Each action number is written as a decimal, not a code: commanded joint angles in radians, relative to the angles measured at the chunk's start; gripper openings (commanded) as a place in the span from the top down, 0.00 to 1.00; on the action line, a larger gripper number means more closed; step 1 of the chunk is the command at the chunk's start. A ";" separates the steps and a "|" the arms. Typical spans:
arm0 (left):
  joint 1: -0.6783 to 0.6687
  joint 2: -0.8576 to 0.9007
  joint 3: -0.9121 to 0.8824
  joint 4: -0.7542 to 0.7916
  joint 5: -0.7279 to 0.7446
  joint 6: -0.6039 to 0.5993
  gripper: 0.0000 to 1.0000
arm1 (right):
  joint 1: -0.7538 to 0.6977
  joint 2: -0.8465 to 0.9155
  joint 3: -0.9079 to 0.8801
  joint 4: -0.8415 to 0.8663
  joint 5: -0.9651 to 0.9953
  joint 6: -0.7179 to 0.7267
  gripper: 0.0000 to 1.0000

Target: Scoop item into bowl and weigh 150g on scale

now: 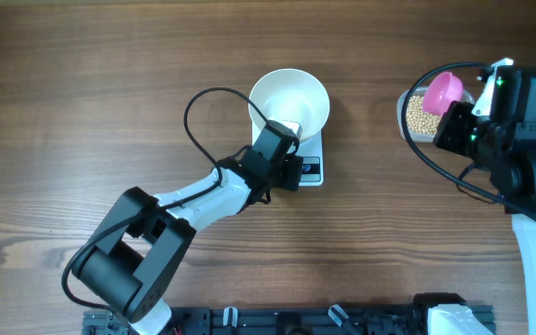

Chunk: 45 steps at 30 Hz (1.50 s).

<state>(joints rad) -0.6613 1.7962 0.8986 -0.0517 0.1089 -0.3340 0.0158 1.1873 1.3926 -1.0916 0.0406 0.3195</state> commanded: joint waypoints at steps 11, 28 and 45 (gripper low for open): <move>-0.004 0.024 0.004 -0.063 -0.013 0.012 0.96 | -0.003 -0.005 0.029 0.002 -0.016 0.005 0.96; -0.004 0.052 0.004 -0.054 -0.014 0.013 0.96 | -0.003 -0.005 0.029 -0.001 -0.016 0.005 0.96; -0.004 0.079 0.004 -0.067 -0.025 0.012 0.96 | -0.003 -0.005 0.029 -0.019 -0.017 0.006 0.96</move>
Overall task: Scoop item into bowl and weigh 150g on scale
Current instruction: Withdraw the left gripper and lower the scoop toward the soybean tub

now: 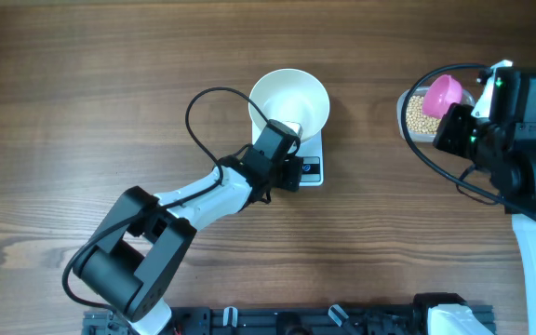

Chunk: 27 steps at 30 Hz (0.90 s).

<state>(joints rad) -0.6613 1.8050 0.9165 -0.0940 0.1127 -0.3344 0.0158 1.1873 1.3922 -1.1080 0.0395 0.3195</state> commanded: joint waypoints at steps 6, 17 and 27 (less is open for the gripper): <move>-0.004 0.068 -0.014 -0.039 -0.028 0.013 0.96 | -0.003 -0.005 0.029 -0.003 -0.016 0.006 0.96; -0.004 -0.196 -0.014 -0.126 -0.024 0.012 0.96 | -0.003 -0.005 0.029 -0.003 -0.029 0.024 0.96; 0.042 -0.570 -0.014 -0.265 -0.069 0.013 0.82 | -0.003 -0.005 0.029 -0.004 -0.076 0.020 0.96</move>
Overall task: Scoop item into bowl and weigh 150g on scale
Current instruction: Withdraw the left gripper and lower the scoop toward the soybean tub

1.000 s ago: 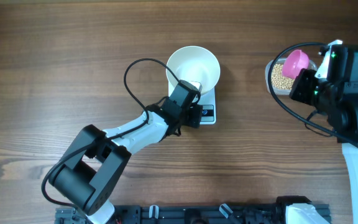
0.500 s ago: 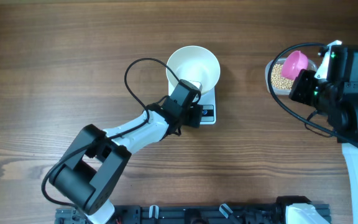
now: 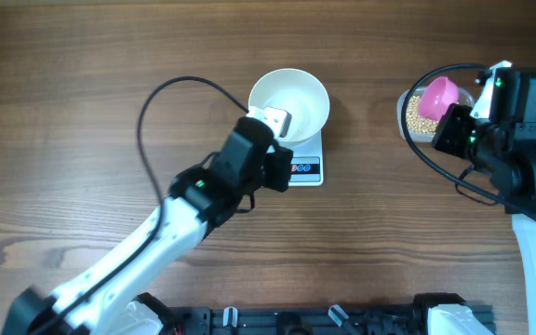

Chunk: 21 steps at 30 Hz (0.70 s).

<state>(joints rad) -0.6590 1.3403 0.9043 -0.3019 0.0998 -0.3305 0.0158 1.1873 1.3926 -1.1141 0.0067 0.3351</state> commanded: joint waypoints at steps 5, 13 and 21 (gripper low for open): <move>0.173 -0.228 -0.002 -0.202 -0.195 0.010 0.38 | -0.003 -0.005 0.029 0.002 -0.053 -0.051 0.96; 0.468 -0.287 -0.002 -0.399 -0.232 0.013 0.00 | -0.003 -0.003 0.028 0.002 -0.053 -0.092 0.96; 0.609 -0.283 -0.002 -0.485 -0.232 0.013 0.00 | -0.003 -0.002 0.028 0.002 -0.056 -0.100 0.96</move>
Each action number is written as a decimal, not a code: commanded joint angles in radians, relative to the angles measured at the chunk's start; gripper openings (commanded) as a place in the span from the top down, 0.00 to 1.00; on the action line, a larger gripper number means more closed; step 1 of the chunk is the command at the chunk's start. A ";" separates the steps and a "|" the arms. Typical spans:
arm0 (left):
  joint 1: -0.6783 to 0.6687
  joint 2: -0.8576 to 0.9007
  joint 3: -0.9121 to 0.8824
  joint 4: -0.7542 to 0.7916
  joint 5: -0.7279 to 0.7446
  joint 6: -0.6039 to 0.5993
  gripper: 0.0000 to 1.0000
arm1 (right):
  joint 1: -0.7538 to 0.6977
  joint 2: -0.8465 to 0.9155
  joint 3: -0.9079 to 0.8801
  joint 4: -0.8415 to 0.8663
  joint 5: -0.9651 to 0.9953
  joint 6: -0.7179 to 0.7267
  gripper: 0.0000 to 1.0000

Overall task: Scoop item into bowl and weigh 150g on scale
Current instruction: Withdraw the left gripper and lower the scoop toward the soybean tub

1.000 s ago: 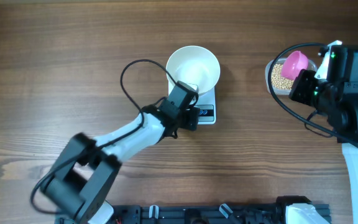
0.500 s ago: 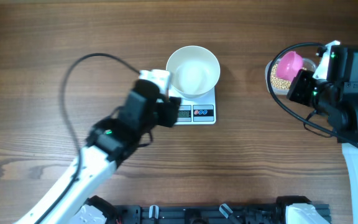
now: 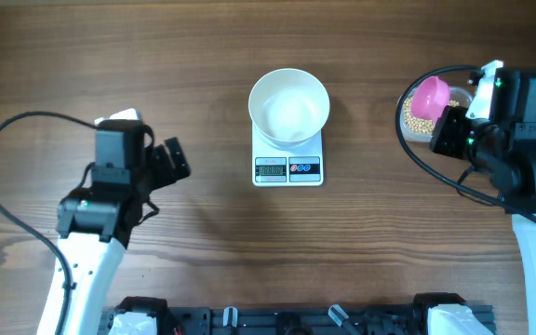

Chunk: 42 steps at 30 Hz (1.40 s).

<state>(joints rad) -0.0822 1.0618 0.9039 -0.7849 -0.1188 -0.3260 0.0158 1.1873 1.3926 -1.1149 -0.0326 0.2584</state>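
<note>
A white bowl (image 3: 289,104) stands empty on the white scale (image 3: 288,160), whose display (image 3: 270,170) is lit. At the right, a clear container of beige beans (image 3: 419,119) sits on the table. A pink scoop (image 3: 431,96) dips into it, its handle running under my right gripper (image 3: 456,104), which is shut on it. My left gripper (image 3: 120,117) hangs over the table's left side, well away from the scale. Its fingers are seen end-on, so their state is unclear.
The brown wooden table (image 3: 249,46) carries nothing else. A black cable (image 3: 7,140) loops out from the left arm. A black rail (image 3: 287,321) runs along the near edge.
My left arm has gone from the bowl and scale to the left side of the table, leaving the scale's display uncovered. The pink scoop sits slightly lower in the bean container.
At the two oldest moments my left gripper rested at the scale's front beside the bowl. Then it stood higher over the same spot, and now it is far off to the left. My right gripper held the pink scoop at the bean container throughout.
</note>
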 commanded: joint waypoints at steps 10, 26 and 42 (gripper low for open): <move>0.037 -0.005 -0.001 -0.002 -0.014 0.008 0.00 | -0.003 0.001 0.027 0.007 0.030 -0.156 0.96; 0.037 -0.005 -0.001 -0.002 -0.014 0.008 0.00 | -0.036 0.017 0.027 0.005 -0.134 -0.111 0.96; 0.037 -0.005 -0.001 -0.002 -0.014 0.008 0.00 | -0.110 0.017 0.027 0.035 -0.309 0.277 0.96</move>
<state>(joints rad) -0.0521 1.0618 0.9039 -0.7860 -0.1230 -0.3264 -0.0898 1.2125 1.3926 -1.0843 -0.3149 0.3962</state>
